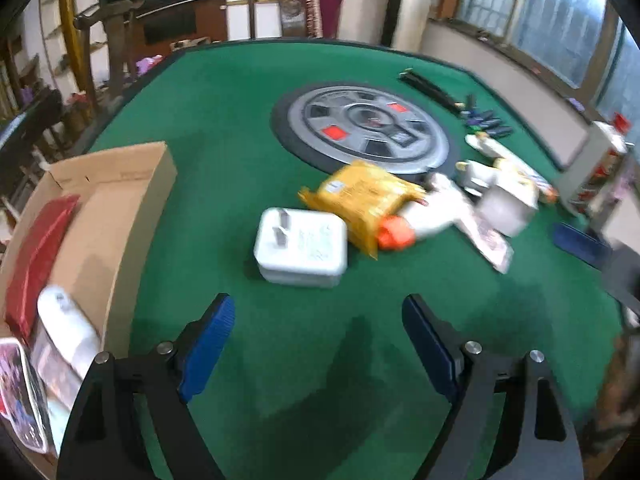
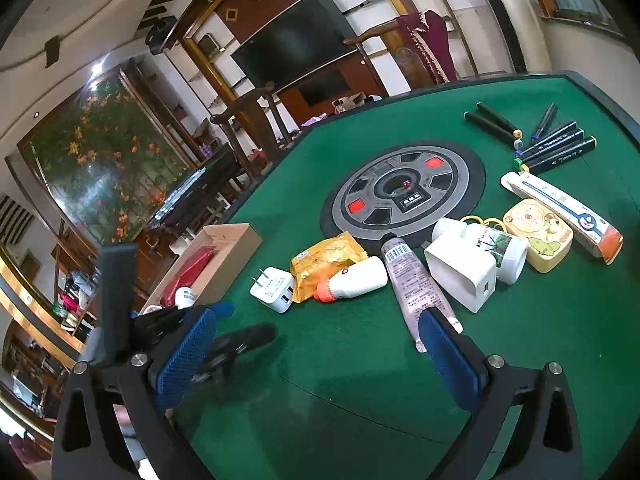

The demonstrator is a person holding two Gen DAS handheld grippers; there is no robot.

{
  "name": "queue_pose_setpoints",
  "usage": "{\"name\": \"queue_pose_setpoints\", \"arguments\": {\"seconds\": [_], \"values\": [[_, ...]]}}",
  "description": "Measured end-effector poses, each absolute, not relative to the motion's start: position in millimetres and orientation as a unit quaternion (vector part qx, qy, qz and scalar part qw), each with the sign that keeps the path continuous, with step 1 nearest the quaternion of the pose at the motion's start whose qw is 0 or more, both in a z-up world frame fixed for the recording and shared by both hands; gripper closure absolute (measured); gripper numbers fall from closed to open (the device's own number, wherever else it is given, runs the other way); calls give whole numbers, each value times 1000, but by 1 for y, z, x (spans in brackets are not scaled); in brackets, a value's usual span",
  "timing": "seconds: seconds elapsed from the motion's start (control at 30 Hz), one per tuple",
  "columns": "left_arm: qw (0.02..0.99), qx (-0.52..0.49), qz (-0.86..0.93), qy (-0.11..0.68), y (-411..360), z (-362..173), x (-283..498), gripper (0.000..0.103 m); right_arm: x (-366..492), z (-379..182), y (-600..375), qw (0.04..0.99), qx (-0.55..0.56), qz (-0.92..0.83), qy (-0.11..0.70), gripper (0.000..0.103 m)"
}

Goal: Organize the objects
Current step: 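Grasp the white plug charger with the left tool while the right returns to the table, then grasp the small white rectangular box with the right tool while the left holds the charger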

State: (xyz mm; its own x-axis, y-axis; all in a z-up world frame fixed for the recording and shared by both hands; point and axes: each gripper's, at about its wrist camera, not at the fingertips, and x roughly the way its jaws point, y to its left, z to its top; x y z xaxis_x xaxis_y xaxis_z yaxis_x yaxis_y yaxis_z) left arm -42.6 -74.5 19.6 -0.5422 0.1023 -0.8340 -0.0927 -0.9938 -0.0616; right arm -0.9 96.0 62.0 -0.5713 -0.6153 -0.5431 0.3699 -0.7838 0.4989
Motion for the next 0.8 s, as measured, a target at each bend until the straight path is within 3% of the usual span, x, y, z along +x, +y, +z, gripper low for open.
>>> {"name": "queue_pose_setpoints", "arguments": {"seconds": [0.23,0.33,0.47,0.8], "values": [[29,-478,878,-2,-82,1,-76,23,-5,58,99,273,371,-871,-173,0],[36,-474,880,-13,-85,1,-81,32,-7,57,100,270,374,-870,-174,0],[35,-468,883,-11,-81,3,-83,54,-9,54,101,264,379,-870,-172,0],[81,-458,884,-45,-87,3,-26,54,-17,49,96,247,380,-880,-142,0]]}}
